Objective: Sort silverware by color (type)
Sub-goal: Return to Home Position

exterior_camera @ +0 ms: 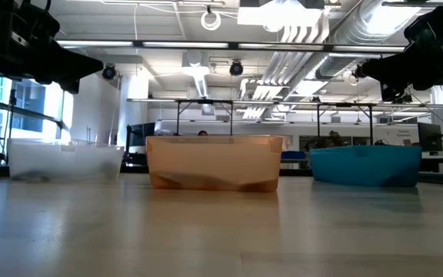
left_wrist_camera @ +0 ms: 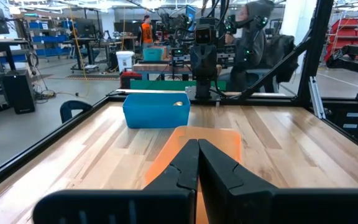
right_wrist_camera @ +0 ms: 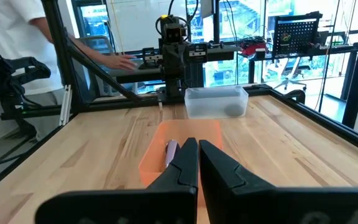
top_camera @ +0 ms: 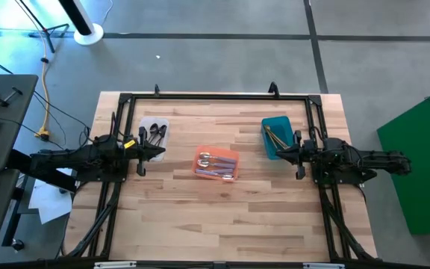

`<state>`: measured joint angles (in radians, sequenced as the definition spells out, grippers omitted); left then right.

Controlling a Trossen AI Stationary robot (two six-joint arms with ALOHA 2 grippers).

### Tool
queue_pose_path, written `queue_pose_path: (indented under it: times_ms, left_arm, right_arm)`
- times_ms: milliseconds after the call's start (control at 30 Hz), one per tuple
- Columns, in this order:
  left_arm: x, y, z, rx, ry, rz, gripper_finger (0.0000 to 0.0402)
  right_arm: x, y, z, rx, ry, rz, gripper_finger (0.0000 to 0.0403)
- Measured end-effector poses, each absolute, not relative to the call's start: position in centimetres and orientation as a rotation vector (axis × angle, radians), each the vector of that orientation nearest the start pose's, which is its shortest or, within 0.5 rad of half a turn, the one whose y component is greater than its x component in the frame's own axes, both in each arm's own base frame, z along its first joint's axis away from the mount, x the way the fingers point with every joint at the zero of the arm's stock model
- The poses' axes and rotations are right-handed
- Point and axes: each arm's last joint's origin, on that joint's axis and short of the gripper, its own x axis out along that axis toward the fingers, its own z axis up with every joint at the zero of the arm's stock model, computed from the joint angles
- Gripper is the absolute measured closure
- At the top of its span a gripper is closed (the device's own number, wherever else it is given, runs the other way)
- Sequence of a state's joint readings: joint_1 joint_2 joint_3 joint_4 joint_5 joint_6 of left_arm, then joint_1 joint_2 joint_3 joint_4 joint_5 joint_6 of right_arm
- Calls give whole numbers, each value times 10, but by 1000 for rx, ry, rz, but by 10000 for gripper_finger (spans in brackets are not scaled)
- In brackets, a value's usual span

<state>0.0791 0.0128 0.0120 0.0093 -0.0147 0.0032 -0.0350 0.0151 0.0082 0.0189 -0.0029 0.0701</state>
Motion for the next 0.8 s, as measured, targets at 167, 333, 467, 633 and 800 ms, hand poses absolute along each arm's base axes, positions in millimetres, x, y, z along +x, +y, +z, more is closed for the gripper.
queue_pose_path:
  times_ms: [167, 333, 467, 633, 800]
  left_arm:
    - [97, 8, 168, 4, -8, 94, 401]
    - [97, 8, 168, 4, -8, 94, 401]
    - [97, 8, 168, 4, -8, 94, 401]
    - [97, 8, 168, 4, -8, 94, 401]
    - [97, 8, 167, 4, -8, 93, 401]
  right_arm:
    - [98, -3, 167, 70, -13, -32, 402]
    - [98, -3, 167, 70, -13, -32, 402]
    - [98, -3, 167, 70, -13, -32, 402]
    - [98, -3, 167, 70, -13, -32, 402]
    - [98, -3, 167, 70, -13, -32, 402]
